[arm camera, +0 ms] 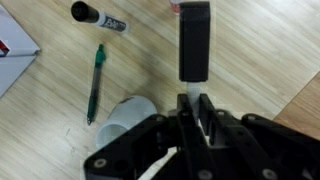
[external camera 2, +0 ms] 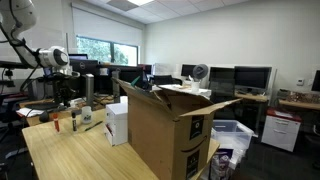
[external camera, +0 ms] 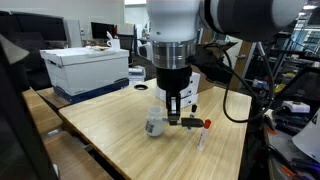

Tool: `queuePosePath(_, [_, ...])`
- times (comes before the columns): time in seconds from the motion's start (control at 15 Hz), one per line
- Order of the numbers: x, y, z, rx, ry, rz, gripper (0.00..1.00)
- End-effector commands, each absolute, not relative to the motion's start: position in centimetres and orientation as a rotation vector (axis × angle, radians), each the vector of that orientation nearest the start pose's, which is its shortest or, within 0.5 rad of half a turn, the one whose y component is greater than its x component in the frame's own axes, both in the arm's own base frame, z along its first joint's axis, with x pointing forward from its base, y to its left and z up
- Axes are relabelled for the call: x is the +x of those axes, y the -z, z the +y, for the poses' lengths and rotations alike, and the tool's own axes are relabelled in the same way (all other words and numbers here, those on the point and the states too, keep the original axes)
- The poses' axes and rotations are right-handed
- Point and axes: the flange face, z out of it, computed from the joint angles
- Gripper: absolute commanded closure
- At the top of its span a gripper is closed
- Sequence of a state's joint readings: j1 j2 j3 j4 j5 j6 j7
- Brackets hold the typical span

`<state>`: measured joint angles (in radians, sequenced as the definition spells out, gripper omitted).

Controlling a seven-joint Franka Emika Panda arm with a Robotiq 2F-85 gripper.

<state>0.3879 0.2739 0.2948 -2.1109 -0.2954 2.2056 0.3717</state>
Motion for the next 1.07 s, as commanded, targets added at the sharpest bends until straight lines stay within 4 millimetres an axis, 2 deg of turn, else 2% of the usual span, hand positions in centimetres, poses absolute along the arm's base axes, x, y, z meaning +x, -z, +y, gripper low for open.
queuePosePath(0.0, [45.2, -26.9, 35.1, -3.272, -0.122, -0.851, 0.93])
queuePosePath(0.4, [47.3, -26.0, 35.0, -3.275, -0.096, -0.894, 0.93])
queuePosePath(0.73, [48.9, -27.0, 34.6, -3.282, -0.060, -0.869, 0.93])
queuePosePath(1.0, [49.8, -27.6, 34.4, -3.313, -0.021, -0.925, 0.93])
